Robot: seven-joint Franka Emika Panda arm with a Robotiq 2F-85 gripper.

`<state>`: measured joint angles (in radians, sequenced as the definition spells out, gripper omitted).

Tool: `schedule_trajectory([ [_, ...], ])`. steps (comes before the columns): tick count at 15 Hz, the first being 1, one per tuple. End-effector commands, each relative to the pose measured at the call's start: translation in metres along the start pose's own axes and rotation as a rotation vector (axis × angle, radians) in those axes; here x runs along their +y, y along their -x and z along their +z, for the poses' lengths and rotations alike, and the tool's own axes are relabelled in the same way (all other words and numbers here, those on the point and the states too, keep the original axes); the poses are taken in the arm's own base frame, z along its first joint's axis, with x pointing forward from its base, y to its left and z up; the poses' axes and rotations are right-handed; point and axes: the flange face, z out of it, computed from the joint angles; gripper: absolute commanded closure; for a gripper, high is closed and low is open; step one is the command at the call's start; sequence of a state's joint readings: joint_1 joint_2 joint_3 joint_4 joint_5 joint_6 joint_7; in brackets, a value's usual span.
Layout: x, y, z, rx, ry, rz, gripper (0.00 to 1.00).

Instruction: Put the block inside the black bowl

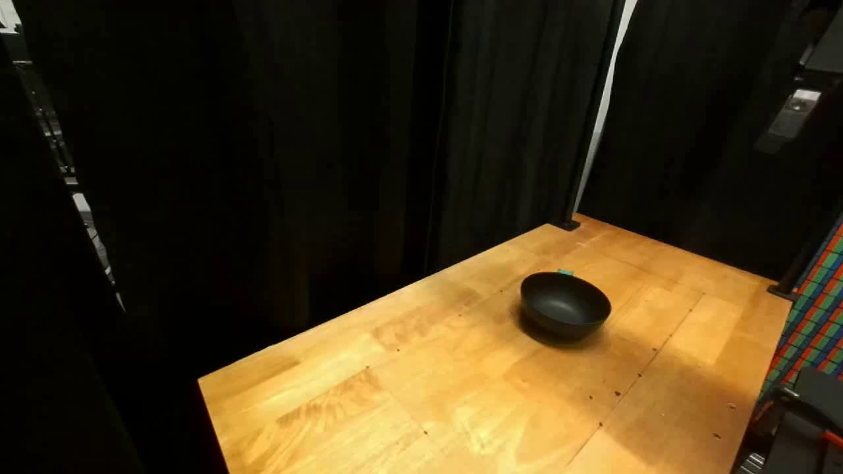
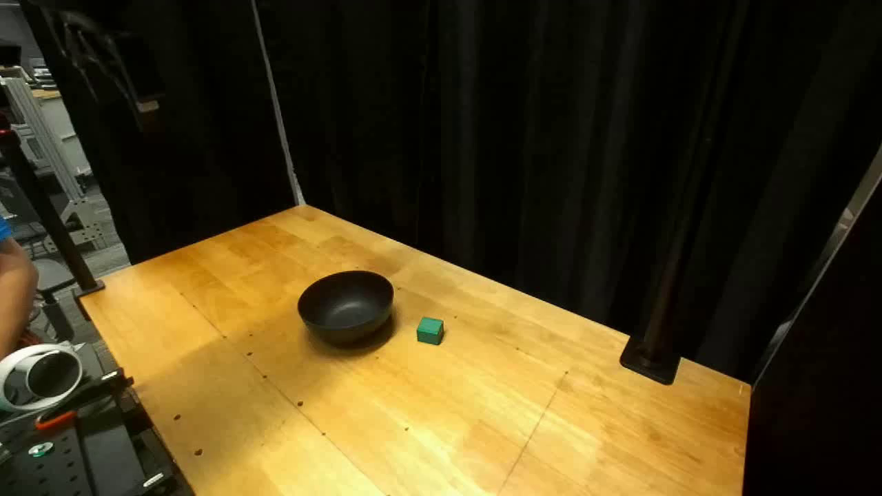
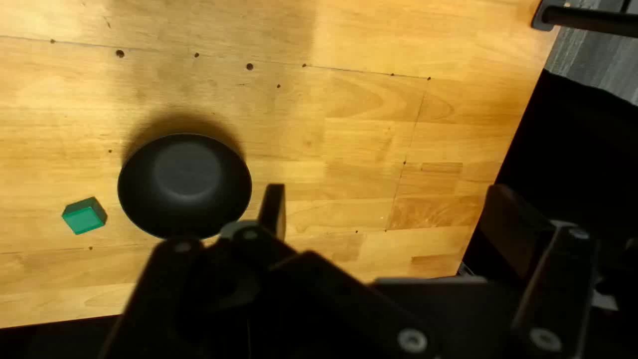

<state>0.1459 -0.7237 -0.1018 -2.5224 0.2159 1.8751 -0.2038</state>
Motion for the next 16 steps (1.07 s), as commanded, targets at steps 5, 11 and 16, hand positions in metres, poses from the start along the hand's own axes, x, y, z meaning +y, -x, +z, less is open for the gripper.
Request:
schedule_trajectory([
  [5, -0.002, -0.001, -0.009, 0.019, 0.002, -0.005, 0.0],
  [11, 0.035, -0.071, 0.046, 0.117, 0.103, 0.24, 0.0],
  [16, 0.101, -0.132, 0.126, 0.195, 0.219, 0.469, 0.0],
])
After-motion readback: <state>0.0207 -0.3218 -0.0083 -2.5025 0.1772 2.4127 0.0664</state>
